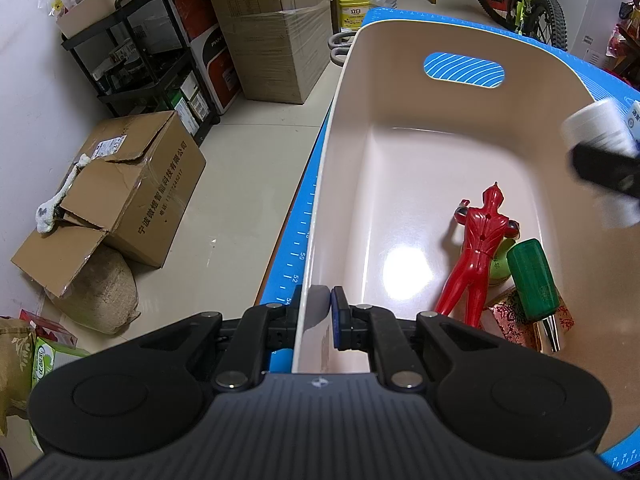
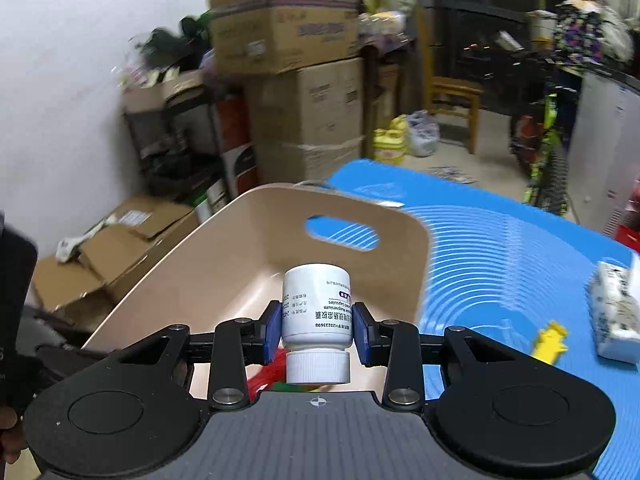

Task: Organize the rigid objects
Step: 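Carry the white pill bottle into the basket and open the right gripper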

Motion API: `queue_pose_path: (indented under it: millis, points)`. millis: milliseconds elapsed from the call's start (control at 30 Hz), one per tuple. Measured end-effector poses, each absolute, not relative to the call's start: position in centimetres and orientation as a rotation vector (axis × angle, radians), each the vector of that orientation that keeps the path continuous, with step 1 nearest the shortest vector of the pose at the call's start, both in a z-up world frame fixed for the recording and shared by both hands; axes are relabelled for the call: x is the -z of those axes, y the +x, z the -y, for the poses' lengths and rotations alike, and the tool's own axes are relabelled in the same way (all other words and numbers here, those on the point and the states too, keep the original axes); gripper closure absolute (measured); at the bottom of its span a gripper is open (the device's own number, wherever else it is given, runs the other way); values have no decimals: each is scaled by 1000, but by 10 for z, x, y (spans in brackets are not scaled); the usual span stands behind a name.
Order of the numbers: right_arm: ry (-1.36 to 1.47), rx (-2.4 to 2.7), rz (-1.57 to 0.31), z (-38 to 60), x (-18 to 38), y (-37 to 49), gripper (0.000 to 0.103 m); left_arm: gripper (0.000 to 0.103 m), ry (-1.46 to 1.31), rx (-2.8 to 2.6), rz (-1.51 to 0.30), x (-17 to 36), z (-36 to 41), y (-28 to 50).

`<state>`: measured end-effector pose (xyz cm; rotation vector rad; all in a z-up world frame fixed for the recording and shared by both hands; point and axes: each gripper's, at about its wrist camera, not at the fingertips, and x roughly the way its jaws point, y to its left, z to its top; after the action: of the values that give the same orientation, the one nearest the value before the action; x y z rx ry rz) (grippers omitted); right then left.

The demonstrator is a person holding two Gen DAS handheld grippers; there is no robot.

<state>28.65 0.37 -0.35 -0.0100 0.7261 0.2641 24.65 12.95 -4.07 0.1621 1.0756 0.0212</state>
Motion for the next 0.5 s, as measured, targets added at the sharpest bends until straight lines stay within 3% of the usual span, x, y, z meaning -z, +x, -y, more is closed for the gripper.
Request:
queue_pose_path:
  millis: [500]
  points:
    - [-130,-329,-940,-59,49,305,59,90,157,-11,-1076,40,-130,247]
